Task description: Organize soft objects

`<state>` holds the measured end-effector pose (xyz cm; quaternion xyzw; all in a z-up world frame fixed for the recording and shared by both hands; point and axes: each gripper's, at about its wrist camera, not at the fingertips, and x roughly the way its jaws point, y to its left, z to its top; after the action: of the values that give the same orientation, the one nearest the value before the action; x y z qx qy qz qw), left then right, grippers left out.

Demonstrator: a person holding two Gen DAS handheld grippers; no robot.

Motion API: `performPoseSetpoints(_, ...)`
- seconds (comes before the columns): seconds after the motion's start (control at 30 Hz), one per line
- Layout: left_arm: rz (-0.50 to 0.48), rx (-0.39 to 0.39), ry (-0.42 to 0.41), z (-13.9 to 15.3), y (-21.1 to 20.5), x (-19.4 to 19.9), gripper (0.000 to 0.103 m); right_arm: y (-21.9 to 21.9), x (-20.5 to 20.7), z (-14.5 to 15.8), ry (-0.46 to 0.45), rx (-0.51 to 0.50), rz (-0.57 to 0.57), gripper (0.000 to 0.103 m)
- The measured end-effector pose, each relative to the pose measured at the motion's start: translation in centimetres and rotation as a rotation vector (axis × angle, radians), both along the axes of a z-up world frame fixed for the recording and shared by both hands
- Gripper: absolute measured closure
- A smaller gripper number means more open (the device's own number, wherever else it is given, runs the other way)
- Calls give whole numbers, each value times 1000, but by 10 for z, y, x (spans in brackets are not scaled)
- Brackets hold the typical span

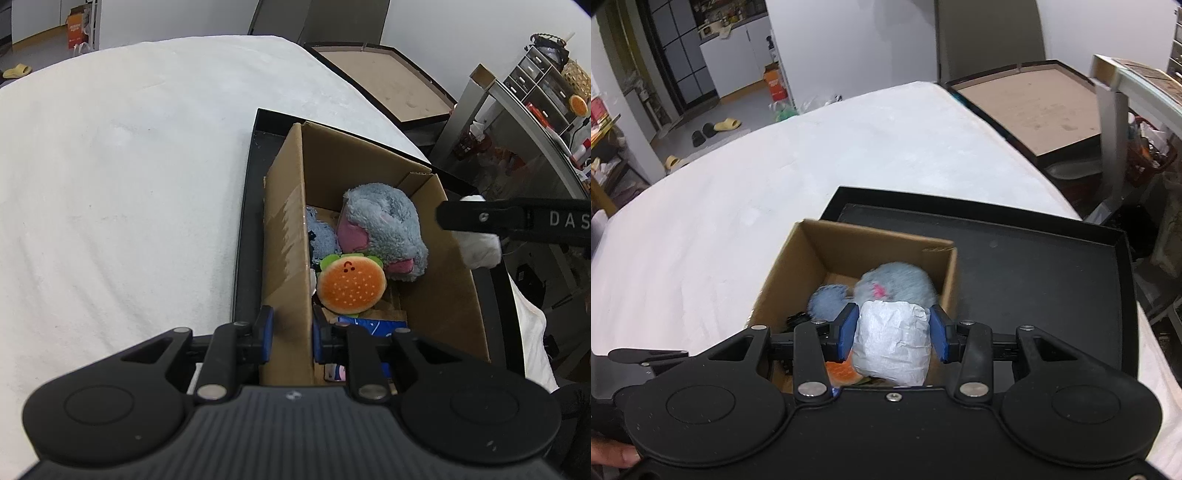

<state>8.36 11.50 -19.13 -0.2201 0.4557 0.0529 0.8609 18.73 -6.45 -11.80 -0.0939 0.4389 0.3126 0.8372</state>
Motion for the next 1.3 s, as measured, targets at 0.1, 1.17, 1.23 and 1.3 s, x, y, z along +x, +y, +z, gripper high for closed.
performPoseSetpoints(0.1, 1, -12, -6, 0, 3, -2, 83, 11, -6, -1, 5, -6, 17, 62)
performPoseSetpoints(1.17, -49, 87, -43, 67, -10, -25, 52, -58, -28, 35, 1, 68, -128, 20)
performPoseSetpoints(1.23, -56, 107, -52, 77, -15, -27, 50, -66, -30, 39, -1, 85, -141, 16)
performPoseSetpoints(1.3, -65, 125, -60, 86, -20, -29, 49, -75, -30, 44, 9, 107, -152, 13)
